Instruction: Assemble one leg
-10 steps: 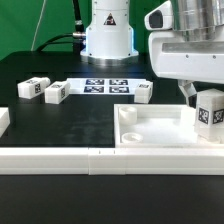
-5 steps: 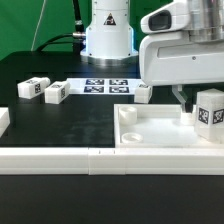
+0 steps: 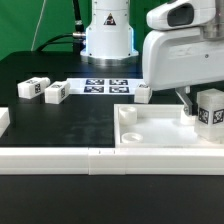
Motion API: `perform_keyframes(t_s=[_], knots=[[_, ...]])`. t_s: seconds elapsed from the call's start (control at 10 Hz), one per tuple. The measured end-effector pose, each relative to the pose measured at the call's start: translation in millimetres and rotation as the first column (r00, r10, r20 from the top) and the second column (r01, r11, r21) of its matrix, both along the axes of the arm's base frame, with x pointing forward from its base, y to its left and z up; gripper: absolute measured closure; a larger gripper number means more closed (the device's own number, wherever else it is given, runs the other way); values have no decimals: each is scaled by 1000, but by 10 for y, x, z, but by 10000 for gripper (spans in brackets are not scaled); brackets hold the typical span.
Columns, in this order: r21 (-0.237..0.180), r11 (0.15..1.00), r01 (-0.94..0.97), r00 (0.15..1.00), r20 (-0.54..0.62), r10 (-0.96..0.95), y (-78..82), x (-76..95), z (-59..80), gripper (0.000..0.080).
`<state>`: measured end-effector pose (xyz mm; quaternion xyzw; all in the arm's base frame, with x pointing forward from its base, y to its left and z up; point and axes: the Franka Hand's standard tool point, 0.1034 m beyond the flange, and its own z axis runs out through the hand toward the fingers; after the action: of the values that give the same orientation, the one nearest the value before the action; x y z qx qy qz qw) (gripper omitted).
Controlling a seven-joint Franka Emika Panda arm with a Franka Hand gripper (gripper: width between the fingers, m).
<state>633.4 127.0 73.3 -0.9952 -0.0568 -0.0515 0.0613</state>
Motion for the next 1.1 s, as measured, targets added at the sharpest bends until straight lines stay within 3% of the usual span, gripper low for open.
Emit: perform_keyframes(t_s=[0.2, 0.3, 0.4, 0.8, 1.1], knots=[[0, 1000, 1, 1000, -1, -1, 2, -1, -2, 389], [-3, 1000, 2, 1000, 0, -2, -22, 1, -5, 389], [-5, 1000, 6, 1000, -1, -6, -54, 5, -10, 501], [-1, 999, 39, 999, -6, -39, -55, 2, -17, 501], [47, 906, 420, 907, -72, -416, -91, -2, -33, 501]])
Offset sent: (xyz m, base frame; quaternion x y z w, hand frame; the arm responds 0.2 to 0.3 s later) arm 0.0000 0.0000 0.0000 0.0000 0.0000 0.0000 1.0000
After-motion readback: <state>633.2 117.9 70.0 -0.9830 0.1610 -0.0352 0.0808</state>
